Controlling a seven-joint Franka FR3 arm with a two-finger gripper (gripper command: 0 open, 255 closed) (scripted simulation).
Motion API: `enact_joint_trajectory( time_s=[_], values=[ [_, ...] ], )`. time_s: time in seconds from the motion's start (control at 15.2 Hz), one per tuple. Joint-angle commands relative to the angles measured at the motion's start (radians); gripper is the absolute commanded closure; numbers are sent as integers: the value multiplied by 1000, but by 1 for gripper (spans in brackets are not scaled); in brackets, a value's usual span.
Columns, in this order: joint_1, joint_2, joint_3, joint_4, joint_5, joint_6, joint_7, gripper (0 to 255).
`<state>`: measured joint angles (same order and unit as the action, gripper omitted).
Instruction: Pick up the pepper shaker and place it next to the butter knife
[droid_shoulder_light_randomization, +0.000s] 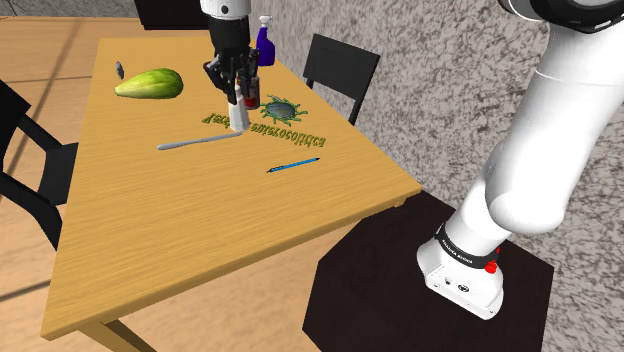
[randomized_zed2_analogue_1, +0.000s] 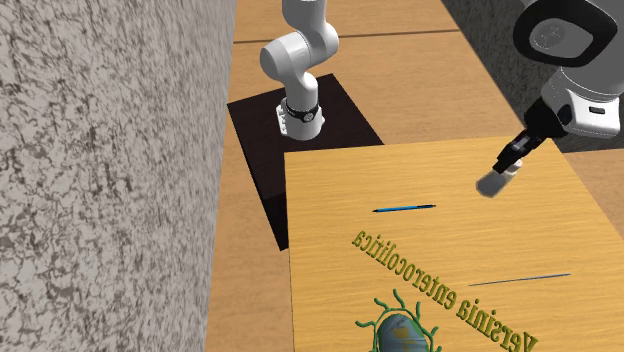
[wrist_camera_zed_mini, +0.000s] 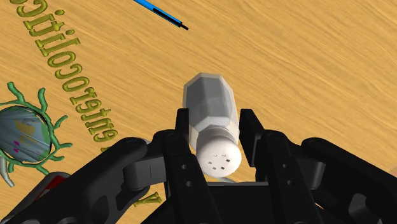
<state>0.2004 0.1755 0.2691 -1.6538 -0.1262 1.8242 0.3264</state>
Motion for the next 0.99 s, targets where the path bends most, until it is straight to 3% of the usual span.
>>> enact_joint_trajectory(
  time_s=[0.0, 0.92],
  values=[
    [-1, 3, -1, -23, -2, 27, 2, 255],
    [-1, 41, -5, -163, -21, 202, 25, 255]
  ],
)
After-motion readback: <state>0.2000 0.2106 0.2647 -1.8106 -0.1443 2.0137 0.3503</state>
